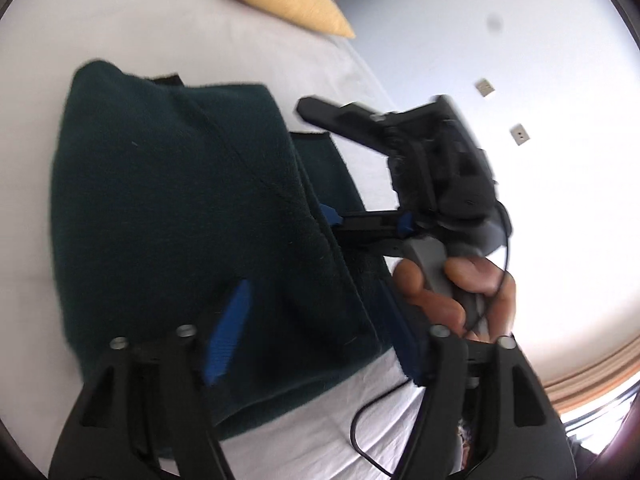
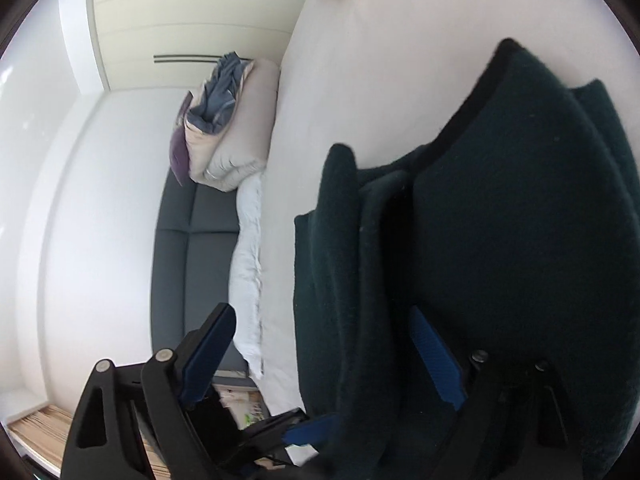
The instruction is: Fold small clothes
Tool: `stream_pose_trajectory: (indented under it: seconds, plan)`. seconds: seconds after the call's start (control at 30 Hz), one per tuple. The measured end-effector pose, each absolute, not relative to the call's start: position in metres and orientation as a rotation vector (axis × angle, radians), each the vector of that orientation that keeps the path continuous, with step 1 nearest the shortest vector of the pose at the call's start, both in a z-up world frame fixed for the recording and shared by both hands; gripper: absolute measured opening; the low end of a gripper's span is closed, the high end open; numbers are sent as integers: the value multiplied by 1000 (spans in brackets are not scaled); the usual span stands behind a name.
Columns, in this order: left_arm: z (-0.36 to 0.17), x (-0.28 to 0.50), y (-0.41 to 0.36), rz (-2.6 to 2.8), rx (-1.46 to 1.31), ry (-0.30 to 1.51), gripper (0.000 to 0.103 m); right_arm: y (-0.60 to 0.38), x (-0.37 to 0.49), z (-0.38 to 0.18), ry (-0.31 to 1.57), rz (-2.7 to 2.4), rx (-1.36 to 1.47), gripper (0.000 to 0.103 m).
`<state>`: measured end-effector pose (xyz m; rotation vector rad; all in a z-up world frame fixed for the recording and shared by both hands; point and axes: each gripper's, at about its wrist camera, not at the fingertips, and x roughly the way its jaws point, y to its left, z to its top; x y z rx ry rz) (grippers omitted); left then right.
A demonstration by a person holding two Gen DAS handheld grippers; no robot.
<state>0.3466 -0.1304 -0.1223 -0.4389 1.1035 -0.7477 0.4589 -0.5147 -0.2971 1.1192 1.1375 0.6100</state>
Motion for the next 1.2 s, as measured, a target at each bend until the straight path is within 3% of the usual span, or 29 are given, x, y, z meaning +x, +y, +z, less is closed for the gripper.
stream_pose_trajectory:
  seconds: [0.07, 0.23, 0.5, 0.57, 0.63, 0.7, 1.2]
  plan:
    - [-117, 340, -116, -771, -442, 1071, 66, -508, 462, -294, 1173, 585, 1061, 83]
    - [-133, 353, -72, -714, -514, 1071, 66, -492, 473, -296, 1247, 524, 916, 54]
    - [-134, 368, -60, -733, -501, 1018, 66, -477, 470, -291, 1290, 503, 788, 49]
    - [-136, 381, -60, -739, -518, 1016, 66, -469, 471, -288, 1303, 501, 717, 42]
    - [-139, 383, -62, -742, -517, 1029, 66, -472, 468, -285, 1306, 489, 691, 25]
    - [-140, 385, -65, -752, -516, 1042, 66, -480, 462, -281, 1291, 481, 700, 18]
    - [-116, 386, -136, -838, -441, 1046, 66, -561, 414, -261, 1168, 453, 771, 15]
